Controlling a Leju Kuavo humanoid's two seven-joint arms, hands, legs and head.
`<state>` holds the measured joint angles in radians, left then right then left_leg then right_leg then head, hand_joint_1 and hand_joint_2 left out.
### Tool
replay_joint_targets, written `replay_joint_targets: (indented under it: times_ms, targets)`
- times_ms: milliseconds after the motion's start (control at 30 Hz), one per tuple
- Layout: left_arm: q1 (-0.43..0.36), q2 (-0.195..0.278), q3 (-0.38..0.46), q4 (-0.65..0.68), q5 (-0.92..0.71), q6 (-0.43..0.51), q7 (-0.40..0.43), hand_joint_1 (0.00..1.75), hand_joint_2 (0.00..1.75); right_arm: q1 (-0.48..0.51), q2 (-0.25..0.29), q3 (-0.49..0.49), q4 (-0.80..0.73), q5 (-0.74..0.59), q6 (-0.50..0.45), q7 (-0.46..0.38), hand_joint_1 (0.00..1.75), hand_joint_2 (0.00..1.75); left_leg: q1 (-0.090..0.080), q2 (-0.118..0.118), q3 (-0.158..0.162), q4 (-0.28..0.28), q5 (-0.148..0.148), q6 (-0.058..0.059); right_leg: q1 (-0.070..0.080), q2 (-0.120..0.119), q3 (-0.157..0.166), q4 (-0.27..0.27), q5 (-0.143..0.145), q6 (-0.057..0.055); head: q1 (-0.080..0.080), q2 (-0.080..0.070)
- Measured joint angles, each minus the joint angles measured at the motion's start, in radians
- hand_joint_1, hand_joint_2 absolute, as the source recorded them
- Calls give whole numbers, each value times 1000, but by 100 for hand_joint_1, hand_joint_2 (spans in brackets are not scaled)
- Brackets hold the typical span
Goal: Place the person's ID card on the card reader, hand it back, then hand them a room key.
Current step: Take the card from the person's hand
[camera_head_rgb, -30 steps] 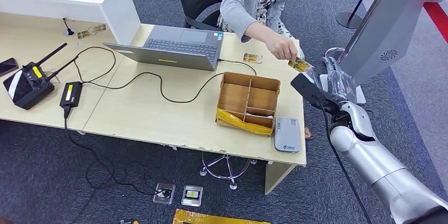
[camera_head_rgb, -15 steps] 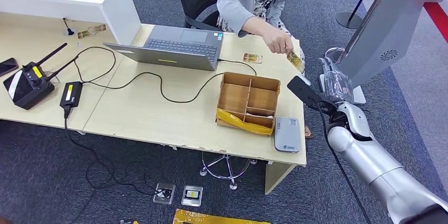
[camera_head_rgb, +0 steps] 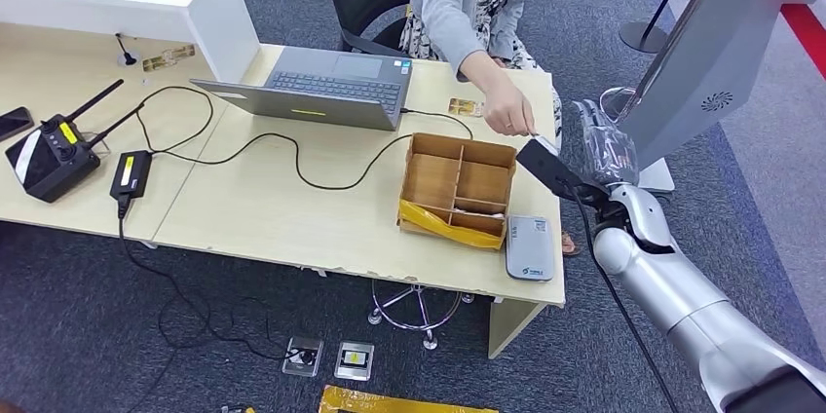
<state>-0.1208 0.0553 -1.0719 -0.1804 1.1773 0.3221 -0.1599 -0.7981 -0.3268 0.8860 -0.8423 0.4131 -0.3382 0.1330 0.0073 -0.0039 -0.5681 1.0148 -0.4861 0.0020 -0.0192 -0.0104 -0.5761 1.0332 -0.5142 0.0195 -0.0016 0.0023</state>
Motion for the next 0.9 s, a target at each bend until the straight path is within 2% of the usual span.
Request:
replay_joint_targets:
  times_ms: [33,67,167,200,900]
  targets:
    - [0,0,0,0,0,0,0,0,0,-1,3,0,3,0,-1,-2,0,175,0,0,0,0,0,0,0,0,0,0,0,0,0,0]
    - [0,0,0,0,0,1,0,0,0,-1,5,0,7,0,-3,-4,11,175,0,0,0,0,0,0,0,0,0,0,0,0,0,0]
    - [0,0,0,0,-1,1,2,0,0,-2,11,0,16,0,-9,-10,141,175,0,0,0,0,0,0,0,0,0,0,0,0,0,0]
    - [0,0,0,0,-1,1,2,0,0,-3,13,0,19,0,-11,-11,173,175,0,0,0,0,0,0,0,0,0,0,0,0,0,0]
    - [1,0,0,0,-13,0,13,0,0,-3,25,-11,37,-20,-32,10,175,175,0,0,0,0,0,0,0,0,0,0,0,0,0,0]
